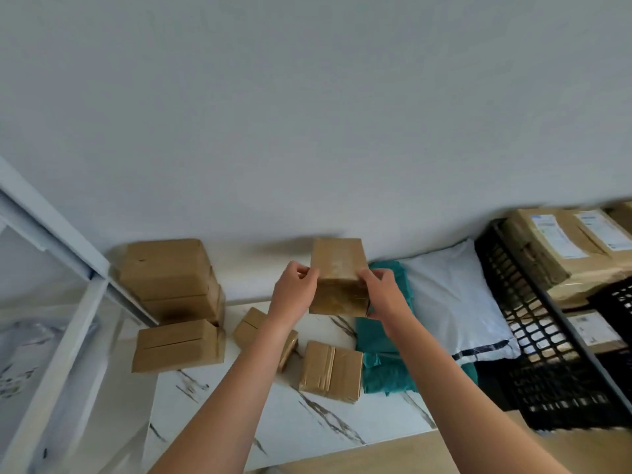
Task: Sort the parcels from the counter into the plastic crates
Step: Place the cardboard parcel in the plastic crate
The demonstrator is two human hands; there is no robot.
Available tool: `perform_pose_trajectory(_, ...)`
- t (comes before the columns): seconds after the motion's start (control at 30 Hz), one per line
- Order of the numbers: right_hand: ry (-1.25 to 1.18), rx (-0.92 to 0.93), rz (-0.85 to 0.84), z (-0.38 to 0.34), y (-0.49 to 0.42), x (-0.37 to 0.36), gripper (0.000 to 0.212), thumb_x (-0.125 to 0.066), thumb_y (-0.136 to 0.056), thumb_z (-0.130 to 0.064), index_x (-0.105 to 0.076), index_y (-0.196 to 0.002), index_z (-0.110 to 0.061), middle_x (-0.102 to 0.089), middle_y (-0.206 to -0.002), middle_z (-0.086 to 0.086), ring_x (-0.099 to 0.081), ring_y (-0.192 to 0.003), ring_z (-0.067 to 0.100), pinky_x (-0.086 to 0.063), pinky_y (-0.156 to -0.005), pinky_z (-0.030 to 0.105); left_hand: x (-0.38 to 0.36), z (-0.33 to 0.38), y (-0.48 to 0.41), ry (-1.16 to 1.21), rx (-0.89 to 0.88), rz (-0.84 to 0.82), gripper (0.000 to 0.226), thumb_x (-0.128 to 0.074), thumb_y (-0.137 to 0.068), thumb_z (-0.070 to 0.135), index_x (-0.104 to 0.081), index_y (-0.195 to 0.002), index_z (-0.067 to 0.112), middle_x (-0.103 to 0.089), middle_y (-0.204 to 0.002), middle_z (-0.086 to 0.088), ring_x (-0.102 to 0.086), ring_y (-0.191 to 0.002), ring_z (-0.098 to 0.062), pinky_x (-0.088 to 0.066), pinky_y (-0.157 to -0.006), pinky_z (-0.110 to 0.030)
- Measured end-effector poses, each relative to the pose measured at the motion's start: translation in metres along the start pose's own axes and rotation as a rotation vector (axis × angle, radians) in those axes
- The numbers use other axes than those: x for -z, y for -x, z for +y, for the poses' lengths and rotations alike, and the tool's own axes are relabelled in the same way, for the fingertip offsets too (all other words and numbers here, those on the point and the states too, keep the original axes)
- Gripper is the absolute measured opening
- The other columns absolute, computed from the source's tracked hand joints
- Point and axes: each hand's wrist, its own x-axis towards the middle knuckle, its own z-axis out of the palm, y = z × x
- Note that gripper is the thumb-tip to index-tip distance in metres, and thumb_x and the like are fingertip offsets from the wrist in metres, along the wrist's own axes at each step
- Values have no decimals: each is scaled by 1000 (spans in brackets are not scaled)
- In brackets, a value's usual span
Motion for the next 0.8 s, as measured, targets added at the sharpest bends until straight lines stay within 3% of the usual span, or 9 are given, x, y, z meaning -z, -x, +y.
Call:
perform_pose_trajectory(0.1,19,275,15,-10,29,16,51,-55,-104,-38,-45,-152,-23,-63,-135,-2,-61,-118,17,-52,-100,36,0,18,40,101,-153,119,14,-56,-105,28,-55,-113,17,-65,-107,3,-63,-88,-10,-50,-61,-13)
perform_pose_trajectory(0.17,26,439,7,-15,50,32,51,-53,-106,-35,-44,-156,-28,-60,-141,-8,-59,-119,9,-47,-86,15,-6,30,68,189,-244,180,13,-57,-106,23,-53,-117,21,-66,-110,6,-64,-93,-5,-48,-62,-6)
perform_pose_trajectory(0.23,-14,557,-11,-20,70,48,55,-53,-107,-38,-38,-159,-31,-54,-146,-14,-57,-122,0,-47,-88,8,-15,40,93,259,-314,237,19,-57,-107,24,-51,-123,32,-65,-119,17,-64,-107,-1,-50,-71,-3)
perform_pose_trajectory(0.33,-108,732,-47,-23,96,72,55,-52,-106,-46,-40,-159,-33,-51,-153,-18,-49,-137,-3,-45,-111,22,-27,58,130,322,-396,330,33,-56,-108,27,-48,-136,44,-61,-129,30,-62,-118,4,-52,-79,-5)
perform_pose_trajectory(0.57,-198,1011,-94,-18,132,107,56,-50,-105,-44,-43,-156,-23,-51,-156,-8,-48,-145,17,-44,-117,50,-41,80,192,313,-544,437,44,-47,-109,9,-54,-148,28,-66,-133,17,-64,-119,3,-55,-85,-12)
perform_pose_trajectory(0.7,-131,1048,-70,-17,145,108,62,-52,-102,-49,-43,-157,-23,-50,-157,-11,-46,-146,12,-44,-118,49,-38,75,202,327,-521,451,41,-47,-104,26,-54,-145,31,-69,-129,14,-66,-116,-4,-58,-84,-16)
perform_pose_trajectory(0.8,-83,1080,-39,-20,151,109,62,-51,-102,-52,-43,-158,-26,-50,-157,-15,-47,-145,8,-46,-117,44,-34,78,206,334,-541,431,35,-48,-110,16,-55,-136,38,-70,-118,24,-67,-110,-2,-57,-79,-14)
